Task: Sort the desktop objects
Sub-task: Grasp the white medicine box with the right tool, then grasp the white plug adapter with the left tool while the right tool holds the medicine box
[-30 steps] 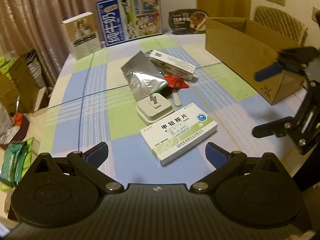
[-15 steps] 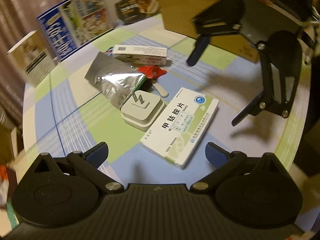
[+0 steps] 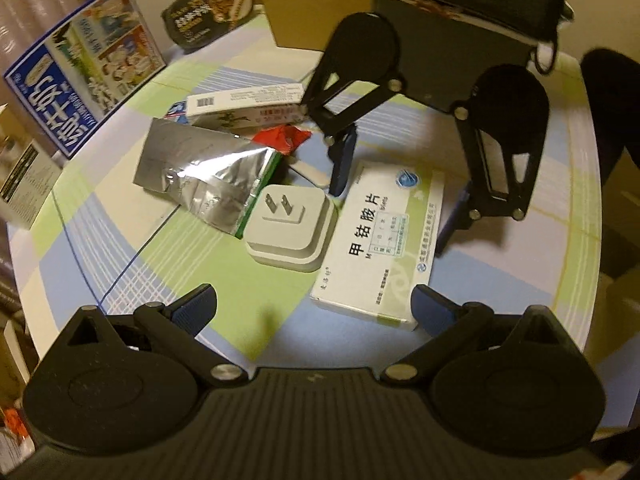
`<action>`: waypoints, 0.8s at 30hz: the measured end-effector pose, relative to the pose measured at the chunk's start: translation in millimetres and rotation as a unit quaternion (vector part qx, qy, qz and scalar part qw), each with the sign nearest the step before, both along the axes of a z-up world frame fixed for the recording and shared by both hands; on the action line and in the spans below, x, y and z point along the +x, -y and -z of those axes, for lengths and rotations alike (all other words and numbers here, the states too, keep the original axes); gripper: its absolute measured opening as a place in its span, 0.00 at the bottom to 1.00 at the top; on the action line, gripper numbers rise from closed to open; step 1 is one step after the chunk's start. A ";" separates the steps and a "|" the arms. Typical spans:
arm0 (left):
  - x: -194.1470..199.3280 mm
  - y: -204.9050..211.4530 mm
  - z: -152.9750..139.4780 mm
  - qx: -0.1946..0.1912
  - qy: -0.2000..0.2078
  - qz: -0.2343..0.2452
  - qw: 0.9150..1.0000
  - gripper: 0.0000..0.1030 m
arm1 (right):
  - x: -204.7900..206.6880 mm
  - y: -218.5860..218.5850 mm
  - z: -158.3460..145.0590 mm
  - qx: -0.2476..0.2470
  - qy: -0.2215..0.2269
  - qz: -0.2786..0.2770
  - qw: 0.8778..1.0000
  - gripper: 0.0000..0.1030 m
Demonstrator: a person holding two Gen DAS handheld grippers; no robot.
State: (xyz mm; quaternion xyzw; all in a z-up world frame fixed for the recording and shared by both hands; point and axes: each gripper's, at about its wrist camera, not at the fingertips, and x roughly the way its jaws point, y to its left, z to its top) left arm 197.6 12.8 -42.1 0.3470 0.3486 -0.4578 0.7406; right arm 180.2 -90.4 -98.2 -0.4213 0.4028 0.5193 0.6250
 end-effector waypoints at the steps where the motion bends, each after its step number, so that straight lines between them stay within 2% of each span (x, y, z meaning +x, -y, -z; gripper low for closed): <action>1: 0.2 0.2 1.3 0.002 -0.001 0.005 1.000 0.99 | 1.6 -2.1 0.2 -0.003 -0.004 -0.004 1.000 0.73; 8: 3.2 2.4 7.2 0.006 -0.013 0.019 1.000 0.98 | 1.4 -4.9 1.0 -0.020 -0.016 -0.018 1.000 0.68; 17: 21.2 19.7 12.4 0.021 -0.009 0.043 0.999 0.99 | -7.7 33.2 1.4 -0.066 -0.018 -0.020 0.997 0.68; 21: 38.6 33.0 18.6 0.015 -0.028 0.035 0.999 0.98 | -7.8 47.9 1.2 -0.072 -0.017 -0.008 0.997 0.68; 23: 46.4 39.1 22.6 0.013 -0.033 0.033 0.999 0.97 | -18.5 47.7 -0.2 -0.072 -0.016 -0.005 0.997 0.68; 24: 50.0 42.1 24.9 0.013 -0.035 0.032 0.999 0.91 | -18.8 48.8 0.1 -0.071 -0.016 -0.004 0.997 0.68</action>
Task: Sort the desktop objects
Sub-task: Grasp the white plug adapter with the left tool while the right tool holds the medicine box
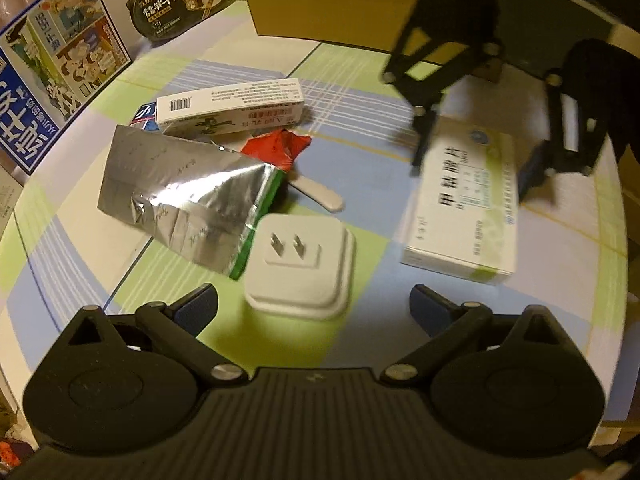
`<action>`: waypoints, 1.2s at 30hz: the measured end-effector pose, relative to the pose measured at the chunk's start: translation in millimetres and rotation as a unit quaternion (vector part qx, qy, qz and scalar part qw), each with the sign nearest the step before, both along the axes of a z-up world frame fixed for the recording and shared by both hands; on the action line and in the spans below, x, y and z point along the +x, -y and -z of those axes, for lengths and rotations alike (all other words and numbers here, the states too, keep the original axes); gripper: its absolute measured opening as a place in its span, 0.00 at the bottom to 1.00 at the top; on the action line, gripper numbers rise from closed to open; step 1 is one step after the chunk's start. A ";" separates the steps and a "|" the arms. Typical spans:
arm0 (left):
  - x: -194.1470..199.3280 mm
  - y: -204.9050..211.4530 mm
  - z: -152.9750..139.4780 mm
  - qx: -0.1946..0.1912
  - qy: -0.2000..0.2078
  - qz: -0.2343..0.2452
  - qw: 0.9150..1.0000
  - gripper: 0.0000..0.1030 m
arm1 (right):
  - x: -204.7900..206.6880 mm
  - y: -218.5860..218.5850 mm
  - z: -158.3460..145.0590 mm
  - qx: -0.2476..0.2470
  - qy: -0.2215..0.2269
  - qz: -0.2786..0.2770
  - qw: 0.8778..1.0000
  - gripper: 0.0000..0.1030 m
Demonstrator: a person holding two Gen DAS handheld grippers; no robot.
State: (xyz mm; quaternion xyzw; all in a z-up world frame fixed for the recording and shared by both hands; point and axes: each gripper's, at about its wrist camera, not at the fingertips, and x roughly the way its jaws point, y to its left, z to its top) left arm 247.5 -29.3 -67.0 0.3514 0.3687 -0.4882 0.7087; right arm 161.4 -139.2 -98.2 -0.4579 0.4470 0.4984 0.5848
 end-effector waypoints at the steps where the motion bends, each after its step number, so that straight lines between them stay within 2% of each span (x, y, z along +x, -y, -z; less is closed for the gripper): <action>1: 3.6 3.5 2.5 0.004 -0.002 -0.006 1.000 0.88 | -0.5 1.0 -0.2 0.000 0.001 0.001 1.000 0.68; 3: 11.6 10.1 7.9 0.011 -0.015 -0.014 1.000 0.71 | -2.2 2.0 -0.7 -0.001 0.003 0.001 1.000 0.68; 7: 16.9 16.4 13.7 0.007 -0.017 -0.015 1.000 0.71 | -4.9 1.7 -0.6 -0.004 0.004 0.005 1.000 0.68; 9: 17.6 17.0 13.3 -0.001 -0.020 -0.025 0.999 0.62 | -6.0 -0.6 0.9 -0.006 0.006 0.012 1.000 0.68; 14: 4.2 14.2 11.5 -0.004 -0.024 -0.070 0.997 0.61 | -7.0 1.5 -0.6 -0.005 0.013 0.092 0.996 0.68; 16: -6.1 12.2 9.7 -0.003 -0.027 -0.098 0.995 0.61 | -8.8 4.6 -1.5 -0.004 0.009 0.137 0.991 0.68; 19: -30.2 10.7 7.4 0.000 -0.029 -0.140 0.990 0.61 | -12.5 16.0 -2.8 0.006 0.007 0.237 0.971 0.68; 21: -48.0 10.1 7.1 0.001 -0.029 -0.170 0.985 0.61 | -18.6 27.4 -4.1 0.021 0.006 0.305 0.952 0.68; 25: -81.3 10.4 4.8 -0.019 -0.040 -0.245 0.968 0.61 | -36.3 49.6 -8.0 0.052 0.017 0.430 0.901 0.68; 27: -98.2 14.9 4.6 -0.024 -0.036 -0.269 0.962 0.61 | -45.2 58.5 -12.3 0.072 0.017 0.474 0.877 0.68; 28: -106.6 17.0 5.0 -0.027 -0.032 -0.280 0.959 0.61 | -49.0 64.2 -15.2 0.079 0.019 0.487 0.869 0.68; 30: -122.4 22.1 7.1 -0.031 -0.016 -0.294 0.955 0.61 | -62.1 66.5 -19.5 0.086 0.031 0.503 0.859 0.68; 31: -129.1 24.9 9.1 -0.029 -0.006 -0.299 0.954 0.61 | -68.1 65.8 -21.3 0.088 0.036 0.503 0.859 0.69; 33: -138.3 27.1 10.6 -0.034 -0.005 -0.307 0.951 0.61 | -80.1 67.0 -28.5 0.089 0.053 0.491 0.865 0.75; 34: -140.6 26.6 11.1 -0.040 -0.011 -0.311 0.950 0.62 | -87.0 66.3 -29.1 0.093 0.065 0.485 0.867 0.82; 36: -144.0 25.8 11.6 -0.046 -0.014 -0.315 0.948 0.66 | -94.2 66.6 -21.4 0.106 0.085 0.479 0.867 0.85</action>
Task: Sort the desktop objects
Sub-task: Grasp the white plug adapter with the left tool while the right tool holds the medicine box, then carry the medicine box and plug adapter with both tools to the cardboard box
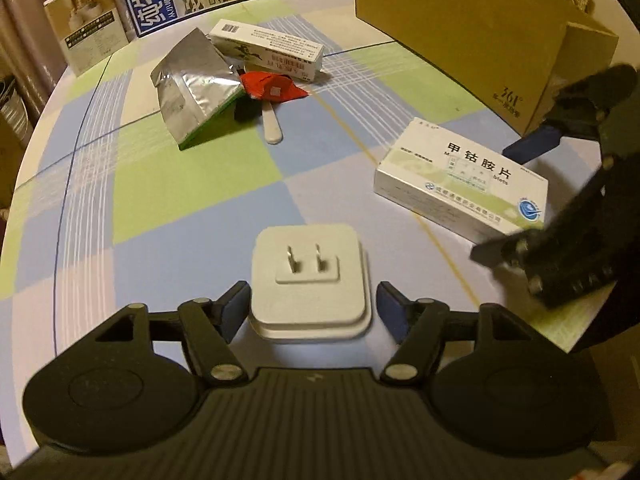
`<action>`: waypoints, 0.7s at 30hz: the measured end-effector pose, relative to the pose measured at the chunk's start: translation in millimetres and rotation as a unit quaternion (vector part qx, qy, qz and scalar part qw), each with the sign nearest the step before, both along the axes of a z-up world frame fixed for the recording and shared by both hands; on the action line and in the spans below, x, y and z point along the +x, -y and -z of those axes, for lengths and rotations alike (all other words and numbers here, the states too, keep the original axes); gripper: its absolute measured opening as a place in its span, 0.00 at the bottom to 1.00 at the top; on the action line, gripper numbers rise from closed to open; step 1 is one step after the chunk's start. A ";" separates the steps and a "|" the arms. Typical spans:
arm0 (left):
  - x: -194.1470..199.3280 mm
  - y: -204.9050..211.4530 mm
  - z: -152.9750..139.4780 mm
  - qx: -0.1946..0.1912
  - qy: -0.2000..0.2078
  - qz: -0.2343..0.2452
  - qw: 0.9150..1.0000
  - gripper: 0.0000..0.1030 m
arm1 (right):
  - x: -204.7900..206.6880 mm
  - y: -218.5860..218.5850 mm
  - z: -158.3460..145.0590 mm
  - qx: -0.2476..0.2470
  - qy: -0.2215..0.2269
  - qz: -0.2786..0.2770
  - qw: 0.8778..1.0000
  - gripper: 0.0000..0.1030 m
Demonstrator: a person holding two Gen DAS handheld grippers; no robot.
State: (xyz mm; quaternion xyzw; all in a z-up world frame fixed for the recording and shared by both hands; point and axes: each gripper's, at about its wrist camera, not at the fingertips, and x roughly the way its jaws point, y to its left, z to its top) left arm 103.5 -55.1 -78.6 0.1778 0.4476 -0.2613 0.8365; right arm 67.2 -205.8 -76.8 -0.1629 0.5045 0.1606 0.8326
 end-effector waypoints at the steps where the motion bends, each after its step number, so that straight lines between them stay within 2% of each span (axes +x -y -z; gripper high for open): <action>1: -2.0 -0.8 0.1 0.001 0.005 0.000 1.000 0.66 | -3.9 3.5 0.4 0.007 0.008 0.004 1.000 0.85; 3: -3.0 -3.1 1.0 -0.002 0.006 -0.001 1.000 0.66 | -5.8 12.5 6.0 0.042 0.022 0.020 0.999 0.85; 10: 1.7 -9.0 2.0 -0.027 0.003 -0.024 0.999 0.66 | -11.8 28.0 7.4 0.099 0.054 0.049 0.992 0.84; 15: 4.7 -5.9 3.9 -0.033 0.002 -0.039 0.999 0.64 | -3.8 19.0 8.7 0.104 0.060 0.037 0.992 0.83; 18: 6.1 -3.9 3.7 -0.036 0.004 -0.044 0.998 0.60 | -0.9 14.5 11.6 0.097 0.060 0.031 0.993 0.78; 21: 5.8 -1.7 4.2 -0.032 0.007 -0.047 0.998 0.59 | 0.9 14.5 15.2 0.098 0.060 0.032 0.993 0.74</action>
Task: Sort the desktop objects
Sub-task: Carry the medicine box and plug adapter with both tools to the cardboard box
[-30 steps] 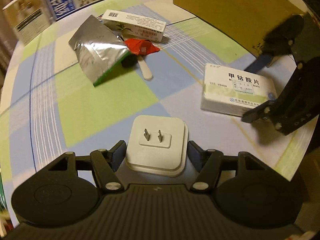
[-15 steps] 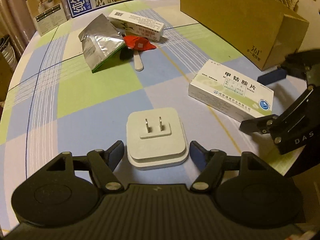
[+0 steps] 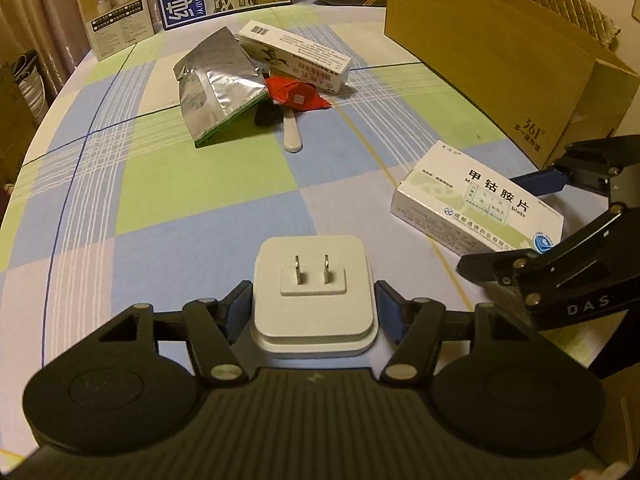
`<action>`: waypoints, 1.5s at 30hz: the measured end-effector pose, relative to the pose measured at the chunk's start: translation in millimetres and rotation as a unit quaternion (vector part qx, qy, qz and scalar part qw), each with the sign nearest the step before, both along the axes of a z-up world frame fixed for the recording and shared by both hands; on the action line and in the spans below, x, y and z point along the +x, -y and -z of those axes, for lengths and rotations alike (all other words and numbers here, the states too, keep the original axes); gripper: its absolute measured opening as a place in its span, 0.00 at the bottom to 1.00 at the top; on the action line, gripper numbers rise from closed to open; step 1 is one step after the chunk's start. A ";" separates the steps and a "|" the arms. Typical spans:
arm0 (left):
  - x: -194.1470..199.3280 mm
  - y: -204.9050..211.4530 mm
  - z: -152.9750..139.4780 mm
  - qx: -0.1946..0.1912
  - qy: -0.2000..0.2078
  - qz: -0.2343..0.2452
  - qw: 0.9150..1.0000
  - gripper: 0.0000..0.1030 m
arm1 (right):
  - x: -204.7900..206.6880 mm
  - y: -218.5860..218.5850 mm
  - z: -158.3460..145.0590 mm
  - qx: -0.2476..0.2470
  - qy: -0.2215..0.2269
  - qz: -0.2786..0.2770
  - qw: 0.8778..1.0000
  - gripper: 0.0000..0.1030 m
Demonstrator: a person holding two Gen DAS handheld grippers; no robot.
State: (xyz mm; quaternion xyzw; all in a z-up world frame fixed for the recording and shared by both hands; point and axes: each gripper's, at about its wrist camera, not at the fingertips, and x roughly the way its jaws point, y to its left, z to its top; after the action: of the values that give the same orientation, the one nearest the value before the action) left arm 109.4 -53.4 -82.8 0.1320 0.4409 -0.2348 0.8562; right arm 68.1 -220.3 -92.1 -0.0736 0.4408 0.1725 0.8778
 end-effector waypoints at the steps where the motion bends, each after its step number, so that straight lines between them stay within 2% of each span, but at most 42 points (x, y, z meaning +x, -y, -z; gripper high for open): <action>1: -0.7 0.5 0.0 0.001 0.001 -0.001 1.000 0.59 | -0.3 0.0 0.0 0.000 0.001 0.000 1.000 0.70; 2: -1.4 0.9 0.0 0.003 0.003 -0.001 1.000 0.59 | -0.9 0.2 -0.6 0.000 0.003 0.000 1.000 0.67; 7: -5.2 3.2 -2.2 0.014 0.010 0.004 1.000 0.58 | -2.5 1.7 -4.0 0.006 0.000 0.003 1.000 0.66; 14: -12.1 -0.6 -12.1 0.007 0.013 0.000 1.000 0.58 | -13.0 7.5 -26.3 0.016 0.026 0.024 0.999 0.66; 27: -30.7 13.5 -59.7 -0.023 0.048 0.005 0.999 0.58 | -40.6 24.3 -92.7 0.028 0.099 0.056 0.993 0.66; 37: -30.3 74.3 -109.9 -0.058 0.088 0.062 0.992 0.58 | -56.6 85.0 -148.0 0.022 0.148 0.120 0.981 0.66; 45: -17.1 147.6 -143.1 -0.082 0.113 0.109 0.984 0.58 | -41.7 156.3 -170.6 0.012 0.171 0.175 0.970 0.66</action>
State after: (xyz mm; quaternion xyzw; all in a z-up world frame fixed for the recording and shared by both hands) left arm 92.3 -201.0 60.2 0.1340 0.3040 -0.3456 0.8776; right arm 26.4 -376.7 78.5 -0.0133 0.2876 0.0066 0.9576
